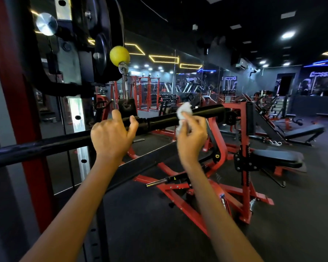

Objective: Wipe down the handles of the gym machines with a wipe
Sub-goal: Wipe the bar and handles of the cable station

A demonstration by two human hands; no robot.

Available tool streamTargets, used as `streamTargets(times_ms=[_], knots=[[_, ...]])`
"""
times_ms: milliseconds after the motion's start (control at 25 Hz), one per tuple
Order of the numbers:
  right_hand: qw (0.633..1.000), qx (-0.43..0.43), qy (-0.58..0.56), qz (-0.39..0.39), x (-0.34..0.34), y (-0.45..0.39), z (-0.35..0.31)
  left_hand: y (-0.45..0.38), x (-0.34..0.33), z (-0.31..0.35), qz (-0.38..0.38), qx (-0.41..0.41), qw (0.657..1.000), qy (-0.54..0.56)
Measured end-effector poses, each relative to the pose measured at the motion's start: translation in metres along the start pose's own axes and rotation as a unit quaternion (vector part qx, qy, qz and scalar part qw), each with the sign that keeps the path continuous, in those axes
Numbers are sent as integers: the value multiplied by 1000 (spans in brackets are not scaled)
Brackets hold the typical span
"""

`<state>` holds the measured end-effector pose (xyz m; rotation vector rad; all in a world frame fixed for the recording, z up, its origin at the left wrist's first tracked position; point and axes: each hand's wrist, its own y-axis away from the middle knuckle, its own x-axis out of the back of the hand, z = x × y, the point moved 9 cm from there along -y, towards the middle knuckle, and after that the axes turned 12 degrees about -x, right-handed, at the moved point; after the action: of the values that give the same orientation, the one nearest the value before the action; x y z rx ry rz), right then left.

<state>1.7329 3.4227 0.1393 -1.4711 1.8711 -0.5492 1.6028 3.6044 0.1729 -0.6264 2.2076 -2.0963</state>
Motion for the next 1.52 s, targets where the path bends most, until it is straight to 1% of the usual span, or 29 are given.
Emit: streamTargets(times_ms=[40, 120, 240, 320, 400, 480, 520, 600, 640, 840, 920, 1040, 1120, 1160, 1280, 1320, 1440, 1520], knots=[[999, -26, 5, 28, 14, -17, 12, 0, 1, 0, 0, 0, 1000, -2], [997, -49, 18, 59, 33, -46, 30, 0, 1, 0, -2, 0, 1000, 0], [994, -79, 36, 74, 41, -62, 40, 0, 0, -2, -2, 5, 1000, 7], [995, -74, 45, 55, 27, -49, 28, -1, 0, -1, 0, 10, 1000, 13], [997, -6, 78, -12, -2, -16, 2, -1, 1, 0, -1, 11, 1000, 13], [986, 82, 111, -90, -27, 18, -22, -1, 0, 1, -7, 10, 1000, 11], [978, 120, 129, -114, -33, 25, -29, -1, 1, 0, -11, 9, 1000, 10], [962, 162, 164, -148, -33, 18, -28, -2, 3, 0, -14, 6, 1000, 7], [959, 162, 174, -154, -28, 7, -23, -2, 4, 1, -14, 4, 1000, 4], [964, 107, 225, -92, 23, -57, 16, -3, 4, 3, -29, 2, 1000, -3], [972, 50, 221, -57, 45, -85, 37, -3, 4, 3, -30, 8, 1000, 2], [988, -49, 143, 3, 69, -102, 54, -4, 6, 6, -22, 14, 1000, 5], [994, -78, 73, 9, 61, -87, 52, -4, 6, 6, -19, 16, 1000, 9], [996, -65, 52, 8, 54, -75, 47, -4, 5, 6, -20, 19, 1000, 14], [999, 9, 42, 15, 49, -52, 33, -3, 4, 4, -18, 28, 999, 25], [999, -3, 32, 38, 57, -58, 36, -3, 4, 4, -17, 27, 999, 27], [987, -110, -19, 115, 85, -85, 54, -3, 0, 6, -20, 32, 999, 31], [977, -143, -34, 156, 95, -91, 58, -3, -4, 9, -24, 37, 998, 34]])
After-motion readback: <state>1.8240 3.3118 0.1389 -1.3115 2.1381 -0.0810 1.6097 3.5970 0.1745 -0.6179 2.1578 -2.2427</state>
